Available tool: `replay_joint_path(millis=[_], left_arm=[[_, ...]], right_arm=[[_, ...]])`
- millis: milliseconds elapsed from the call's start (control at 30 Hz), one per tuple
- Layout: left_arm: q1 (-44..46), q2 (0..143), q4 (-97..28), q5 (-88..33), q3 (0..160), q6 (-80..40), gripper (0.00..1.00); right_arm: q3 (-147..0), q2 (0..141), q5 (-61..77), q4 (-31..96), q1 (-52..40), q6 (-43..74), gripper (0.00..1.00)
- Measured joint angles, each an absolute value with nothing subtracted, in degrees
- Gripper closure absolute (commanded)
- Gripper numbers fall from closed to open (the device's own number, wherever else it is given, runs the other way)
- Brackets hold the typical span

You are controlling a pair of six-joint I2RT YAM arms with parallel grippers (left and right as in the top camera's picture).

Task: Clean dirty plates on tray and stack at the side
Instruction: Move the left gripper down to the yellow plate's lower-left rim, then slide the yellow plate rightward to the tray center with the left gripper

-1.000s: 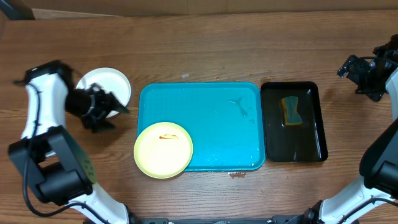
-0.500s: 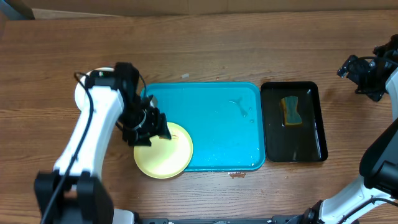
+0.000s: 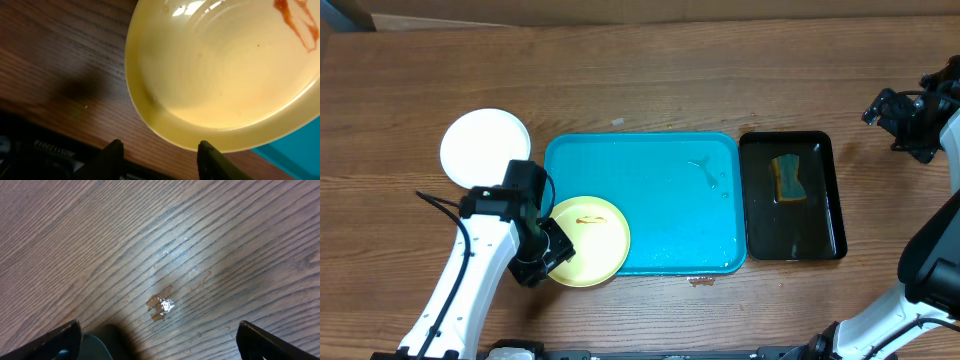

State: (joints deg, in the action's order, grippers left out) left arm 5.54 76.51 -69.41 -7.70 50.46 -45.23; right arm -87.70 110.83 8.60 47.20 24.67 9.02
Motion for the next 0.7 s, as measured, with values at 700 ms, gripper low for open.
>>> replay_joint_path(millis=[700], left_arm=[[5.5, 77.9, -59.7, -11.8, 40.7, -50.7, 0.76]], right_arm=[[-87.7, 110.8, 8.6, 47.2, 24.6, 9.0, 0.00]])
